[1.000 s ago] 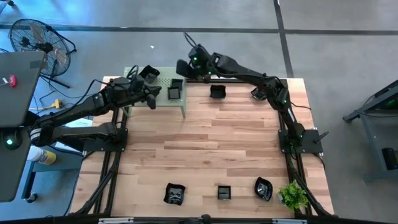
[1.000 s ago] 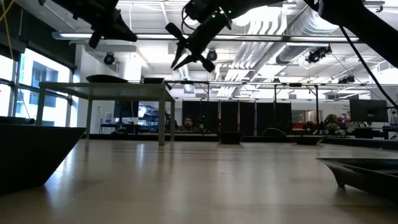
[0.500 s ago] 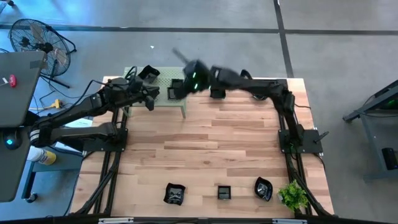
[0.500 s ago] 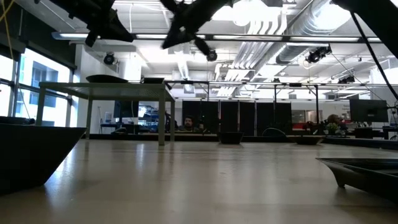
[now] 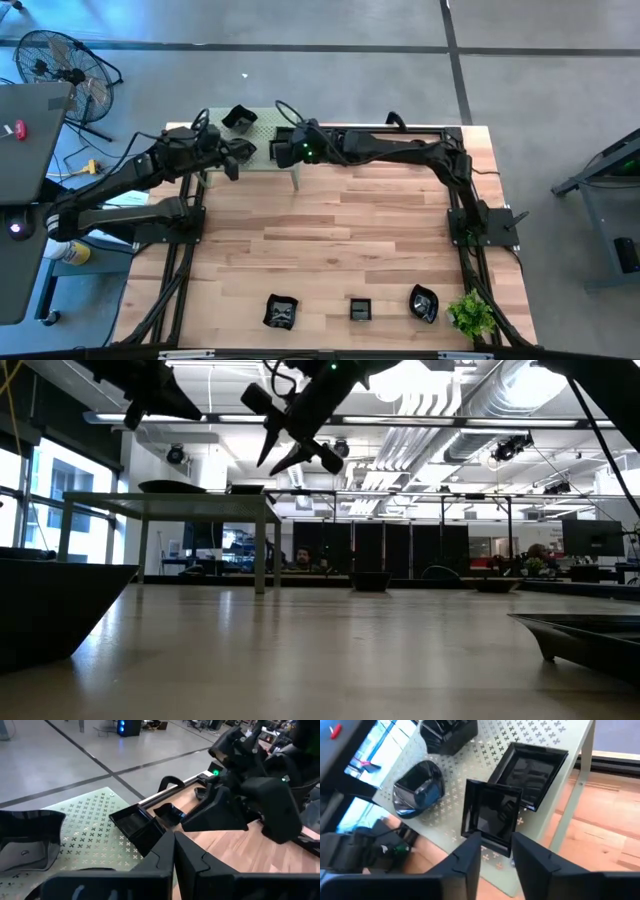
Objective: Pick & Place Mini shaped plates
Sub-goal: Stack the black square plate on top of the stacked black square plate on the shelf
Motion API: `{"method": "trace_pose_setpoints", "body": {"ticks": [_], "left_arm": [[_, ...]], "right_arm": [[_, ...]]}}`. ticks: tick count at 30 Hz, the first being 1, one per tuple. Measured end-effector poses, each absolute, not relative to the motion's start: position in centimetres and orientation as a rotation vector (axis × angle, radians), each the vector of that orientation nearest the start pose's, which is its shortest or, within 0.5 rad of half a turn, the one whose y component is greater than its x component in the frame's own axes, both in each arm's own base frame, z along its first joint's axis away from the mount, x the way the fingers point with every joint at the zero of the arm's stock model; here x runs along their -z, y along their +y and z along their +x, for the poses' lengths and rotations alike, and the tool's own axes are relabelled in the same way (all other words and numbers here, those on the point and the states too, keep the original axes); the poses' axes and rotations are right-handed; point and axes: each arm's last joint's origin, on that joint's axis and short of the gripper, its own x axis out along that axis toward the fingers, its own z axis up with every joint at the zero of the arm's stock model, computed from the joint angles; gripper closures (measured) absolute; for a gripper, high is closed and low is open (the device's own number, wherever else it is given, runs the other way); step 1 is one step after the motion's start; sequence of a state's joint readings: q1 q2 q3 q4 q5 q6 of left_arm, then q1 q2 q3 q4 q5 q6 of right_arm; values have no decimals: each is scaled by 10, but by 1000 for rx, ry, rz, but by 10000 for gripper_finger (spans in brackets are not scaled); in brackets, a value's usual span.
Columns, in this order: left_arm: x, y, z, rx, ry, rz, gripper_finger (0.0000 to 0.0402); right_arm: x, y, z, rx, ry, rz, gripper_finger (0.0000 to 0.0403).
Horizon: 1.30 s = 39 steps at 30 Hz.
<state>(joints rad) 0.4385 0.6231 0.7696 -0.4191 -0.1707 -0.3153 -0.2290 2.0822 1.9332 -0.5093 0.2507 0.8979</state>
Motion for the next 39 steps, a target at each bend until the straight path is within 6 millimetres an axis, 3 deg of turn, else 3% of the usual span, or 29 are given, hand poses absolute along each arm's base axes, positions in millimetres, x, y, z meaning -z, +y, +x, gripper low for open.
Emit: {"method": "trace_pose_setpoints", "body": {"ticks": [15, 31, 39], "left_arm": [[-326, 60, 118, -611, 197, -329, 401], [-326, 60, 118, -611, 197, -329, 401], [-326, 60, 118, -611, 198, -329, 401]], "right_arm": [[-265, -122, 473, 772, 483, 776, 289], [-262, -128, 476, 760, 470, 776, 395], [-268, -128, 478, 721, 435, 804, 401]]}}
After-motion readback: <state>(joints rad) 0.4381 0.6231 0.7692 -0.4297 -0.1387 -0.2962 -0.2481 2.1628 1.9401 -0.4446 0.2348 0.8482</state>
